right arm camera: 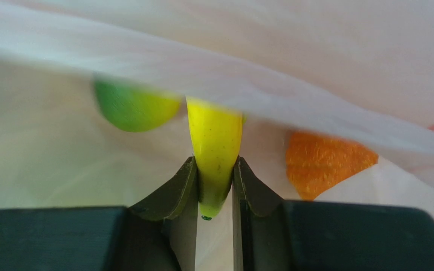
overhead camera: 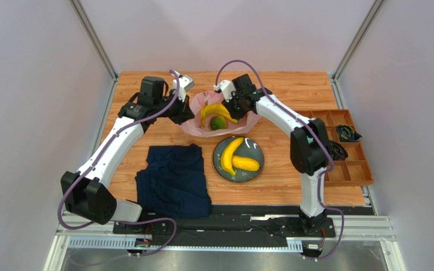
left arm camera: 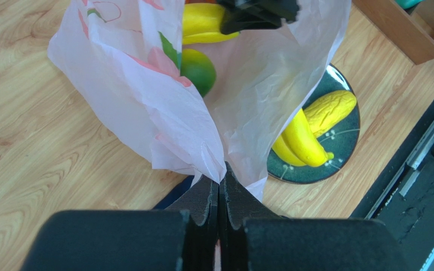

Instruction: Take the fake fruits out of the plastic bag

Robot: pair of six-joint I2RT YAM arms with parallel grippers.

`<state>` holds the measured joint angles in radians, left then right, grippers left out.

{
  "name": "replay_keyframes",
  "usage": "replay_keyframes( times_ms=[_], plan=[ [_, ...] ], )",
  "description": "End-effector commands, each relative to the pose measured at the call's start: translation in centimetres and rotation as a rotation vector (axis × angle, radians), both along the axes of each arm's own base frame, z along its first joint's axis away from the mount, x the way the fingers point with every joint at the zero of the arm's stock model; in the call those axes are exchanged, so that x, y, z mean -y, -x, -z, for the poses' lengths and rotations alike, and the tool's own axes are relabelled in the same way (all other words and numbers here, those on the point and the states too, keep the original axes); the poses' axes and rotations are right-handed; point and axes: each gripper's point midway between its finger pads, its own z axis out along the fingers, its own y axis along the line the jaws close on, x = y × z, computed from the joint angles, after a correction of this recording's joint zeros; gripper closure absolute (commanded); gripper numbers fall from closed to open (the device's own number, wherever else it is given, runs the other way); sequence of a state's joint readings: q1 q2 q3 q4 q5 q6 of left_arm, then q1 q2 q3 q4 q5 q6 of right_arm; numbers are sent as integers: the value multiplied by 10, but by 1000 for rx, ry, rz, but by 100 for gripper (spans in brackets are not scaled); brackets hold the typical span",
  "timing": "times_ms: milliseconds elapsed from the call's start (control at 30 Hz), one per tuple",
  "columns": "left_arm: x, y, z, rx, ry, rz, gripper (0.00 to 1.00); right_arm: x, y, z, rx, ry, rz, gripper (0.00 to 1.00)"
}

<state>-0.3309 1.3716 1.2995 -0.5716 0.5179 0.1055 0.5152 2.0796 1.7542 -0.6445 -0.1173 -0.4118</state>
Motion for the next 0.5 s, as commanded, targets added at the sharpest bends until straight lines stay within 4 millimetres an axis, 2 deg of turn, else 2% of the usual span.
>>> replay_keyframes(
  times_ms=[0, 67, 167, 200, 300, 333, 367, 433, 467],
  plan=[
    [9, -16, -25, 47, 64, -7, 100, -21, 16, -92, 137, -232, -57, 92],
    [13, -22, -28, 41, 79, -14, 100, -26, 25, -102, 135, -281, -68, 92],
    [13, -31, -28, 38, 79, -38, 100, -21, 37, -117, 149, -318, -52, 93],
    [13, -32, -29, 39, 81, -42, 100, -18, 42, -129, 165, -330, -56, 93],
    [15, -35, -31, 41, 93, -49, 100, -13, 56, -131, 159, -328, -80, 93],
    [16, -36, -35, 34, 110, -57, 100, -11, 61, -139, 175, -334, -88, 93],
    [17, -36, -36, 28, 121, -65, 100, -8, 67, -134, 162, -325, -92, 94],
    [17, -39, -39, 32, 125, -77, 100, -2, 76, -142, 179, -328, -95, 94],
    [16, -39, -41, 35, 128, -84, 100, 2, 79, -138, 178, -317, -92, 94]
  ],
)
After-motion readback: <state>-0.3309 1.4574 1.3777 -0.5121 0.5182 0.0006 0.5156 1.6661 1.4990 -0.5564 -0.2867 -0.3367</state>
